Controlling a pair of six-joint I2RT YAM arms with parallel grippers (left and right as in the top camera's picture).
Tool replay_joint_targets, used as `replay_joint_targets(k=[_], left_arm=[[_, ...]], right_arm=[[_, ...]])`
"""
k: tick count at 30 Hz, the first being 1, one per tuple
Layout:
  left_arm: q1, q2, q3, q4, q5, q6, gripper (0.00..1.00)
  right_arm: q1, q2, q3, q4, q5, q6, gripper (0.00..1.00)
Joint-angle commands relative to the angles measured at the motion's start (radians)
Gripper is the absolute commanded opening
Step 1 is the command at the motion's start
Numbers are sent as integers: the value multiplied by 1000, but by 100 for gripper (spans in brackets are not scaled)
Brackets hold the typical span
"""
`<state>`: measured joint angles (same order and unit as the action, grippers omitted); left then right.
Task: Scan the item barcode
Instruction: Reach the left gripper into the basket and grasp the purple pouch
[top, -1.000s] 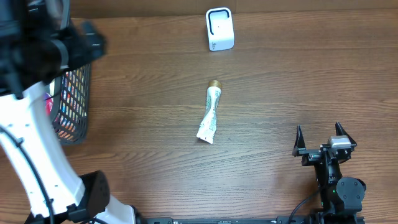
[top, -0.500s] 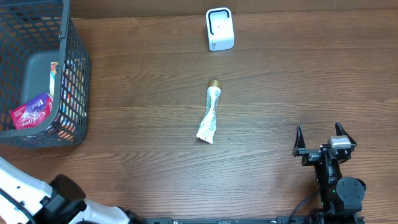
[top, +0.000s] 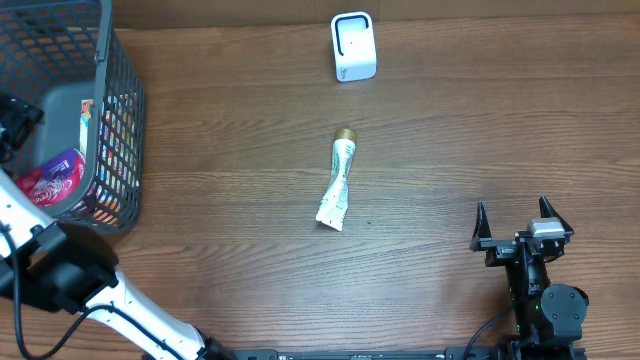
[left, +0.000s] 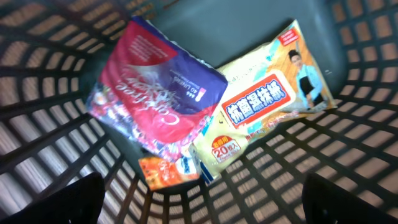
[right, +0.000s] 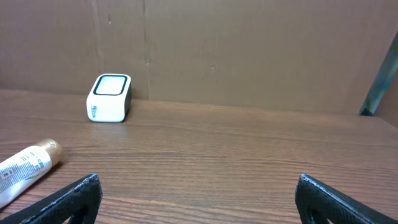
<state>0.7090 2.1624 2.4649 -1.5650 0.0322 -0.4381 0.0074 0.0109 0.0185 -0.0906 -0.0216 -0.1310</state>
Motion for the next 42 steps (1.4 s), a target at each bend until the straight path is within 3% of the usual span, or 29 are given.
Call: replay_joint_targets(k=[1, 4, 8, 28, 31, 34, 35, 36, 42], left_arm=[[-57, 39, 2, 16, -207, 11, 84], [-98, 69, 2, 13, -332, 11, 86], [-127, 122, 2, -3, -386, 11, 88], [-128, 391, -9, -43, -372, 50, 84], [-128, 414, -9, -55, -372, 50, 67], [-128, 418, -9, -61, -372, 50, 33], [-128, 417, -9, -62, -377, 50, 11], [-128, 415, -9, -68, -384, 50, 4], [-118, 367, 48, -126, -397, -5, 4]], right_arm=[[5, -8, -10, 6, 2, 3, 100], [5, -8, -10, 6, 2, 3, 100], [5, -8, -10, 6, 2, 3, 100], [5, -8, -10, 6, 2, 3, 100], [5, -8, -10, 6, 2, 3, 100], [5, -8, -10, 6, 2, 3, 100], [5, -8, -10, 6, 2, 3, 100], [5, -8, -10, 6, 2, 3, 100], [5, -8, -10, 6, 2, 3, 100]])
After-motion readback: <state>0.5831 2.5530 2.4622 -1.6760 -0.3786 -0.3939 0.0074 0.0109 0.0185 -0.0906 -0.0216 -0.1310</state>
